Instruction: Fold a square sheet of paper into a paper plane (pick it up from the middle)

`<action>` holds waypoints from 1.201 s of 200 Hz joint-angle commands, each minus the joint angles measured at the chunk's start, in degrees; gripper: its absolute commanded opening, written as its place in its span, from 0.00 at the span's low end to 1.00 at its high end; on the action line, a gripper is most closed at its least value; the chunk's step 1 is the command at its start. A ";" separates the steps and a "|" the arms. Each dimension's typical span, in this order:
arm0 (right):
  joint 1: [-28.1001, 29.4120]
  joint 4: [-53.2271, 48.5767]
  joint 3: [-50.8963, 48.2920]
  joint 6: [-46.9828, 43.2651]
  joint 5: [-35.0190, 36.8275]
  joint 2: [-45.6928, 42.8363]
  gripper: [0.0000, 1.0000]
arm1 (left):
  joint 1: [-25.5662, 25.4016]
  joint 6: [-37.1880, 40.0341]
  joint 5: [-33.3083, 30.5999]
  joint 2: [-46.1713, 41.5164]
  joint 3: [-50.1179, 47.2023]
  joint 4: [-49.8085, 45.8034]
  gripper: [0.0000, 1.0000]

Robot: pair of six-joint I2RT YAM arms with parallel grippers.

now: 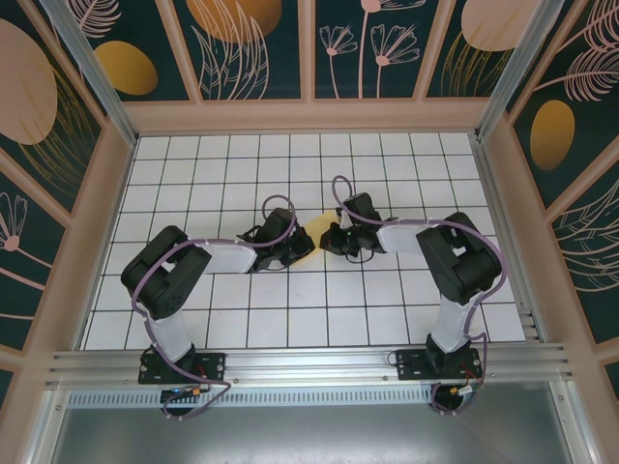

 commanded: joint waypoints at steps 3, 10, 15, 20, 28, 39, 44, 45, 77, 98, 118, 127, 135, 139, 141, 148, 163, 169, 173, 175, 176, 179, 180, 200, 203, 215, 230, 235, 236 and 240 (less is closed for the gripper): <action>0.05 1.63 1.65 -1.28 -0.83 1.45 0.00 | -0.36 1.92 1.48 0.98 1.44 -1.37 0.00; 0.07 1.47 1.91 -1.28 -0.71 1.80 0.00 | -0.33 2.06 1.61 1.15 1.60 -1.68 0.00; 0.05 1.24 2.03 -1.29 -0.76 2.13 0.00 | -0.31 2.11 1.72 1.25 1.72 -1.85 0.00; 0.09 0.95 2.16 -1.28 -0.56 2.32 0.00 | -0.30 2.15 1.89 1.40 1.66 -1.85 0.00; 0.05 0.63 2.34 -1.24 -0.35 2.75 0.00 | -0.32 2.13 2.17 1.59 1.80 -1.84 0.00; 0.05 0.12 2.39 -1.19 0.12 3.16 0.00 | -0.34 2.10 2.44 1.78 1.80 -1.38 0.00; 0.11 -0.06 2.43 -1.19 0.29 3.29 0.00 | -0.37 2.11 2.66 1.91 1.85 -1.12 0.00; 0.12 -0.08 2.43 -1.19 0.32 3.30 0.00 | -0.36 2.06 2.69 1.97 1.91 -1.08 0.00; 0.06 -0.28 2.20 -1.11 0.69 3.62 0.00 | -0.62 2.70 2.23 3.27 3.22 -2.96 0.00; 0.12 -0.71 2.26 -1.34 1.02 3.43 0.00 | -0.62 2.59 1.50 3.87 3.12 -4.58 0.00; -1.13 -1.02 2.25 -1.89 1.39 3.44 0.00 | -0.62 2.81 0.15 4.22 2.90 -7.33 0.00; -1.70 -1.17 2.35 -2.21 1.64 3.53 0.00 | -0.62 2.81 -0.39 4.20 2.68 -8.36 0.00; -1.95 -1.29 2.36 -2.54 1.82 3.64 0.00 | -0.62 2.73 -0.62 4.23 2.31 -8.89 0.00; -2.06 -1.24 2.39 -2.74 1.96 3.67 0.00 | -0.58 2.57 -0.71 4.10 1.99 -8.95 0.00; -2.17 -1.28 2.42 -2.83 2.00 3.80 0.00 | -0.59 2.49 -0.71 4.11 1.81 -8.95 0.00; -2.47 -1.37 2.51 -3.16 2.37 3.85 0.00 | -0.62 2.23 -0.79 4.04 1.27 -8.95 0.00; -3.37 -1.67 2.69 -3.92 3.57 4.20 0.00 | -0.62 1.76 -0.81 3.87 0.32 -8.95 0.00; -3.78 -1.92 2.85 -4.15 4.17 4.44 0.00 | -0.62 1.59 -0.72 3.75 -0.13 -8.89 0.00; -4.11 -2.12 3.02 -4.32 4.54 4.59 0.00 | -0.62 1.50 -0.72 3.67 -0.36 -8.87 0.00; -4.27 -2.20 3.11 -4.41 4.69 4.66 0.00 | -0.62 1.43 -0.72 3.67 -0.45 -8.80 0.00; -4.40 -2.25 3.12 -4.47 4.76 4.73 0.00 | -0.62 1.42 -0.76 3.64 -0.51 -8.75 0.00; -4.62 -2.36 3.28 -4.56 5.03 4.86 0.00 | -0.64 1.34 -0.80 3.62 -0.68 -8.70 0.00; -4.70 -2.41 3.30 -4.63 5.10 4.92 0.00 | -0.63 1.33 -0.80 3.62 -0.76 -8.69 0.00; -6.70 -3.21 4.00 -5.36 6.71 5.97 0.00 | -0.63 1.07 -0.76 3.36 -1.57 -8.52 0.00; -7.05 -3.26 4.07 -5.49 6.89 6.02 0.00 | -0.70 1.01 -0.72 3.36 -1.67 -8.44 0.00; -8.36 -3.74 4.30 -5.96 7.86 6.38 0.00 | -0.63 0.97 -0.72 3.32 -2.03 -8.25 0.00; -10.38 -3.87 4.21 -6.52 8.74 6.52 0.00 | -0.69 0.88 -0.71 3.33 -2.23 -8.17 0.00; -11.02 -3.91 4.20 -6.67 9.00 6.59 0.00 | -0.69 0.83 -0.72 3.39 -2.28 -8.16 0.00; -11.20 -3.93 4.19 -6.70 9.06 6.62 0.00 | -0.65 0.85 -0.72 3.41 -2.31 -8.16 0.00; -11.80 -3.98 4.24 -6.84 9.31 6.63 0.00 | -0.68 0.95 -0.72 3.52 -2.33 -8.16 0.00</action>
